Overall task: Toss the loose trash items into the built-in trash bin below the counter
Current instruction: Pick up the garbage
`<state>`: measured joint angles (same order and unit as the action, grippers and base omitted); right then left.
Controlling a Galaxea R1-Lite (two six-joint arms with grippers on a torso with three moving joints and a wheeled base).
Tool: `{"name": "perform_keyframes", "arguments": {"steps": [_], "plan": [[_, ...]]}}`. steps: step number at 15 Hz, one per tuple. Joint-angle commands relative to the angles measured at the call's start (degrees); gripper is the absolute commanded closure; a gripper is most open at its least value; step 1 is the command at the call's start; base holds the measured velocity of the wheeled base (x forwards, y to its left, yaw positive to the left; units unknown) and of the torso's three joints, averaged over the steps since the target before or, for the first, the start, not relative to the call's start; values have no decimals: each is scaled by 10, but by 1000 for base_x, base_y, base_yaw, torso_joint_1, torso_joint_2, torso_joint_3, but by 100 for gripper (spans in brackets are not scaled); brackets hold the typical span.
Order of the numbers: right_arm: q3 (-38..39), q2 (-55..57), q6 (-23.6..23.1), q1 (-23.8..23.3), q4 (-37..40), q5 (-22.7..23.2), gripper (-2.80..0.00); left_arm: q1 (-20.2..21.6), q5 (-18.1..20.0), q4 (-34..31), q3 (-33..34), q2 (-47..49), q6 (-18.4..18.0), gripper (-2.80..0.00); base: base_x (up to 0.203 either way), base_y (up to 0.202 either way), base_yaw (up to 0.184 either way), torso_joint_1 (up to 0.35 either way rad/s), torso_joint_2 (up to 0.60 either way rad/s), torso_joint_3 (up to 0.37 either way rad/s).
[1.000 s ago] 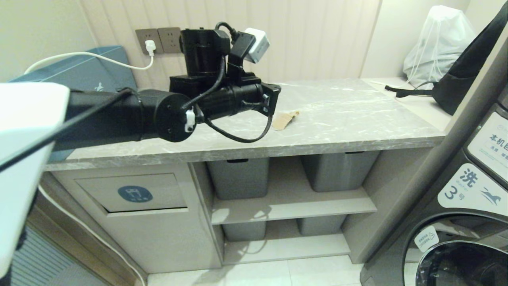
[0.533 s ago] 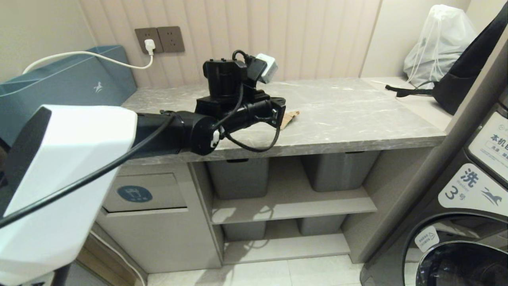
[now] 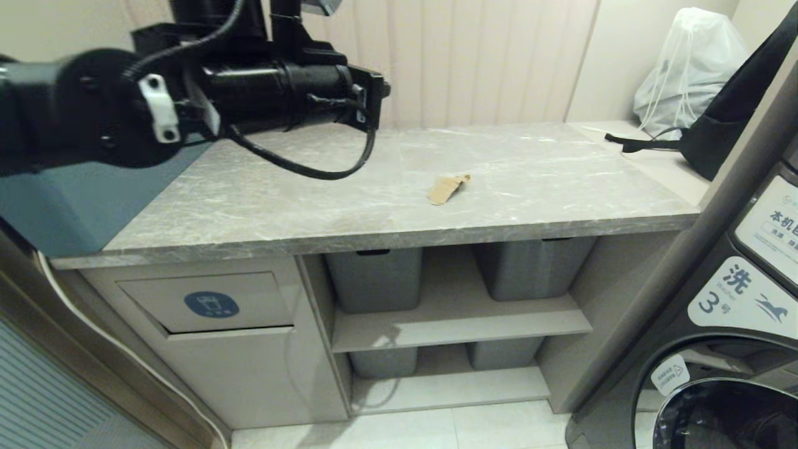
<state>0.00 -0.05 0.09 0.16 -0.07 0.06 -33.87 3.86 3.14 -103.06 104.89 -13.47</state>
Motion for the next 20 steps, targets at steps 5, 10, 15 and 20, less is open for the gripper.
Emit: {"name": "perform_keyframes", "arguments": {"steps": [5,10,15,20], "plan": [[0,0,0,0,0,0,0,-6,-79,-25,247,-257,-3,0,0,0,0,0,0,0],[0,0,0,0,0,0,0,-8,-101,-28,364,-372,-2,0,0,0,0,0,0,0],[0,0,0,0,0,0,0,-8,-99,-26,366,-372,-1,0,179,0,-1,3,-1,5],[0,0,0,0,0,0,0,-9,-79,-24,365,-355,2,0,190,0,0,2,3,3]]}}
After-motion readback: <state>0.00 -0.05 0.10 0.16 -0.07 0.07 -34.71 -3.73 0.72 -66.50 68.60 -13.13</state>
